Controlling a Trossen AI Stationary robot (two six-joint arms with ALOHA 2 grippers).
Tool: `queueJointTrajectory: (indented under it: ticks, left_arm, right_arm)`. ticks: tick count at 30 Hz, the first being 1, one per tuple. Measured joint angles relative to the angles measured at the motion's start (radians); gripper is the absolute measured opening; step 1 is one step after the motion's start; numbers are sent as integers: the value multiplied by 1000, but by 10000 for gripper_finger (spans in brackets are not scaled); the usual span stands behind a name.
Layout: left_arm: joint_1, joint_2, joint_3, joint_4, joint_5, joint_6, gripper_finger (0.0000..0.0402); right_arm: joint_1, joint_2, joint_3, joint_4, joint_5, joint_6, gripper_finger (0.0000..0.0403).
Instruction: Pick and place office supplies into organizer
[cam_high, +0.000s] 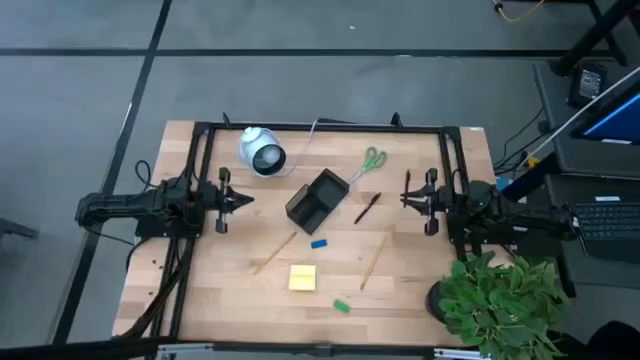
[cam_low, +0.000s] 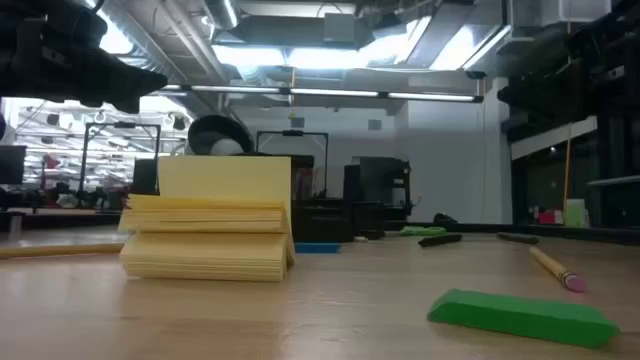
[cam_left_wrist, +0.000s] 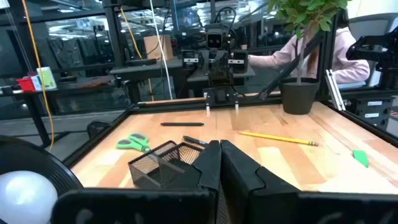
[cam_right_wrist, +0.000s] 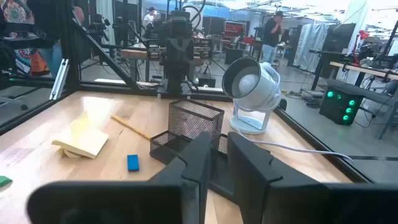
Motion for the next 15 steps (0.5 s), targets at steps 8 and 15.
queueJointTrajectory:
  ticks: [8, 15]
  left_arm:
    - [0, 0, 0, 0, 0, 0, 4]
    - [0, 0, 0, 0, 0, 0, 4]
  right_arm:
    - [0, 0, 0, 0, 0, 0, 62]
    - [0, 0, 0, 0, 0, 0, 62]
